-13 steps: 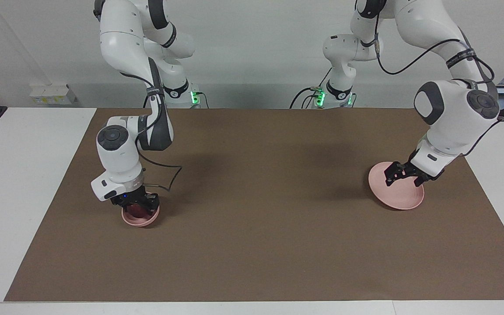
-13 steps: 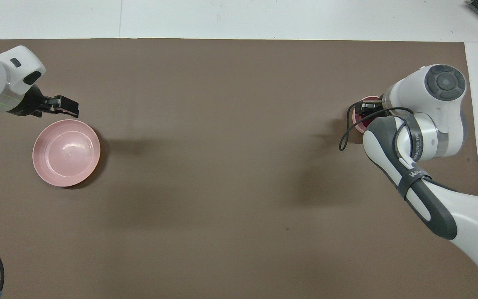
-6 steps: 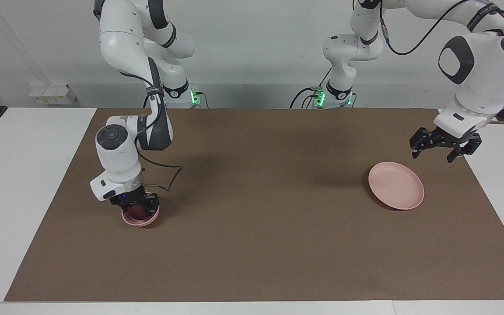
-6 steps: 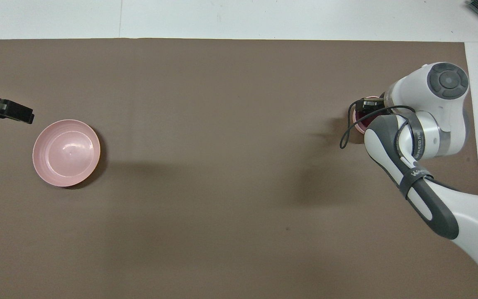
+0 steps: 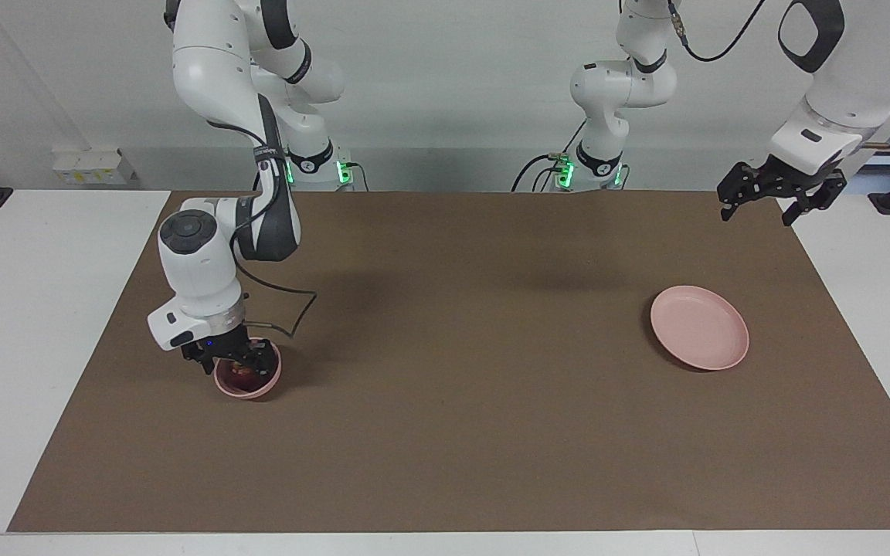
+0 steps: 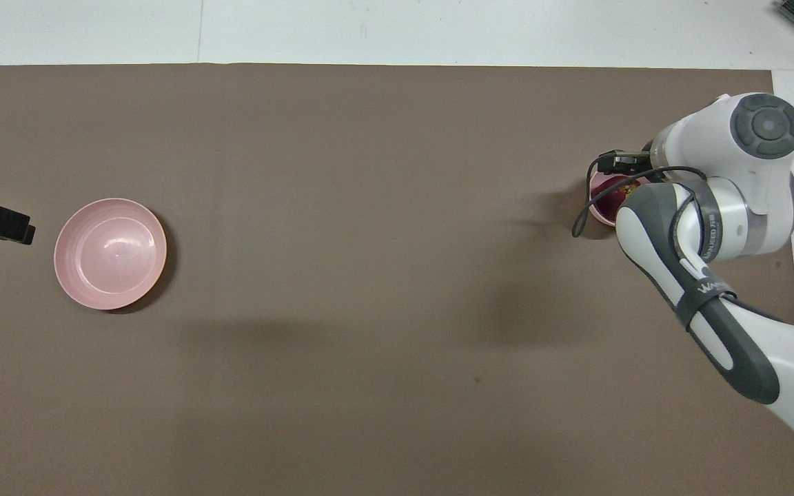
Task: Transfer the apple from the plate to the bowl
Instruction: 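Lower the apple into the pink bowl and open the right gripper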
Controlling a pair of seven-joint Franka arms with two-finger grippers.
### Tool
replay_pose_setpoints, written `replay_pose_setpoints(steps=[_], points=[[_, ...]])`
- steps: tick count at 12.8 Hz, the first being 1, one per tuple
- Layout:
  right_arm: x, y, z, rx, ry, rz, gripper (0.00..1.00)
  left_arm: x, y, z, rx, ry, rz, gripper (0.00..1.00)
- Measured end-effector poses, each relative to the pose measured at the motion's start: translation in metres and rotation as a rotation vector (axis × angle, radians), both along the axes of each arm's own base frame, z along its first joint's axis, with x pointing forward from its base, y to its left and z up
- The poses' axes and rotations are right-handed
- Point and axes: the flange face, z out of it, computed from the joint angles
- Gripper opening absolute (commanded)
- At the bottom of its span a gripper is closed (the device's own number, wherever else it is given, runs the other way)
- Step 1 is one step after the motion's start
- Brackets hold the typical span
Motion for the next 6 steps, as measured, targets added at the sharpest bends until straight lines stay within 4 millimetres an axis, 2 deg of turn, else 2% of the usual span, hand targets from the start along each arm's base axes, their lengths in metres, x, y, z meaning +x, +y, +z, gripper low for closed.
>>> replay_pose_setpoints(steps=[3, 6], points=[[-0.011, 0.001, 0.063, 0.029, -0.044, -0.026, 1.00, -0.010, -0.001, -0.003, -0.001, -0.011, -0.002, 1.00], [-0.033, 0.005, 0.129, 0.057, -0.075, -0.042, 1.00, -0.010, -0.005, -0.006, -0.017, -0.027, -0.005, 1.00]])
